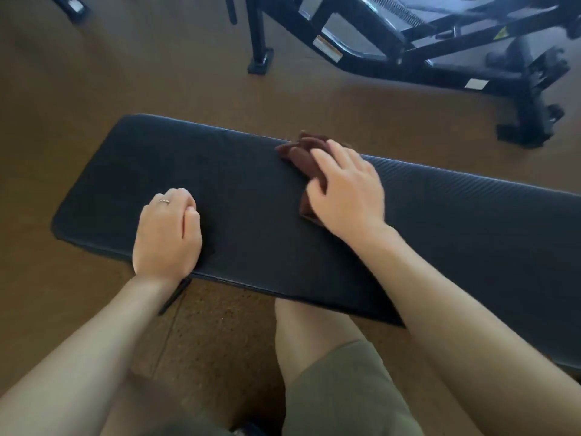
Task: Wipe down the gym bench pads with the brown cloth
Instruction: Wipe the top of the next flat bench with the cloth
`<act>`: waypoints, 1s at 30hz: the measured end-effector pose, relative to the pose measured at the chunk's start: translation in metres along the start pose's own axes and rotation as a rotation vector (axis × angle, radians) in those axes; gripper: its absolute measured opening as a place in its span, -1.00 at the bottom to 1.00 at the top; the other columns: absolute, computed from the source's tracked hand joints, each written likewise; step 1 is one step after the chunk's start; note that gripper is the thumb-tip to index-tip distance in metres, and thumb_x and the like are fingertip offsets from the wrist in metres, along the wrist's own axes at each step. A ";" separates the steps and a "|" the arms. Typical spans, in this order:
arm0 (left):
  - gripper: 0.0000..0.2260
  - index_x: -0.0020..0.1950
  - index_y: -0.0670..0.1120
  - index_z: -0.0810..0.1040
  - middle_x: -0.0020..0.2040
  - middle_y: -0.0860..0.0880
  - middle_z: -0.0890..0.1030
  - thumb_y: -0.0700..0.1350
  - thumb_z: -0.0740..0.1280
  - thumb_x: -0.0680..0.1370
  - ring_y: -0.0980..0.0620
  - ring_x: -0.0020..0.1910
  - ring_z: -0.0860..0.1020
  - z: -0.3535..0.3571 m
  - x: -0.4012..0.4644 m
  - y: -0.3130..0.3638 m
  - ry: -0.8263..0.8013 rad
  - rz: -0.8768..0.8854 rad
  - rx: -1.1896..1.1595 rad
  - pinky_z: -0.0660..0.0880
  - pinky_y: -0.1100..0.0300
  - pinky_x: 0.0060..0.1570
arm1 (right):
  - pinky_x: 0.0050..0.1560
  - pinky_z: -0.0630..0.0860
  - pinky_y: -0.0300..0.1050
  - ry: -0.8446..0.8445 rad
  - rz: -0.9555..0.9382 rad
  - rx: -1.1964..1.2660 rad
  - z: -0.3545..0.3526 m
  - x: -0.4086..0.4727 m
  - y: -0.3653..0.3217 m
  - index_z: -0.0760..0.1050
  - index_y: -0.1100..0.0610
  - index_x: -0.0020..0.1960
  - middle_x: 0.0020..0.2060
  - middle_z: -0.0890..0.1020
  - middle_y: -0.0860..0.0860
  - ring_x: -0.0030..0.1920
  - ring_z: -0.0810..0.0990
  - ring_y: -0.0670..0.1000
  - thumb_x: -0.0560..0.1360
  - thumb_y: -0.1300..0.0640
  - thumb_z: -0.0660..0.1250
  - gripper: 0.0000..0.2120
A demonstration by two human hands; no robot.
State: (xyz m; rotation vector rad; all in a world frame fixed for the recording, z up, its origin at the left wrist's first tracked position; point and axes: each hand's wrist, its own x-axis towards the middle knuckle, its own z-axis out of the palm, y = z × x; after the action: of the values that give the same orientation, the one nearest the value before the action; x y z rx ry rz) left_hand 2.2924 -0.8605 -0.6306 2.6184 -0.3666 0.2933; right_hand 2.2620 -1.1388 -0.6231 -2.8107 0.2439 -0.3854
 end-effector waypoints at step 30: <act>-0.76 0.13 -0.03 0.52 0.22 -0.05 0.50 -0.08 0.09 0.61 -0.14 0.25 0.43 -0.043 0.047 -0.111 -0.013 -0.011 0.016 0.34 -0.15 0.29 | 0.48 0.24 0.13 0.020 0.333 -0.077 0.049 -0.007 -0.167 0.49 0.05 0.47 0.51 0.48 0.11 0.49 0.39 0.22 0.49 -0.05 0.16 -0.43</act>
State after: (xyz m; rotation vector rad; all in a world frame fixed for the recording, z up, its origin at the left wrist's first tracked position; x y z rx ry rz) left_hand 2.3652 -0.7544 -0.6279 2.6377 -0.3560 0.2774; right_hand 2.2910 -0.9669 -0.6181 -2.7701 0.7319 -0.3327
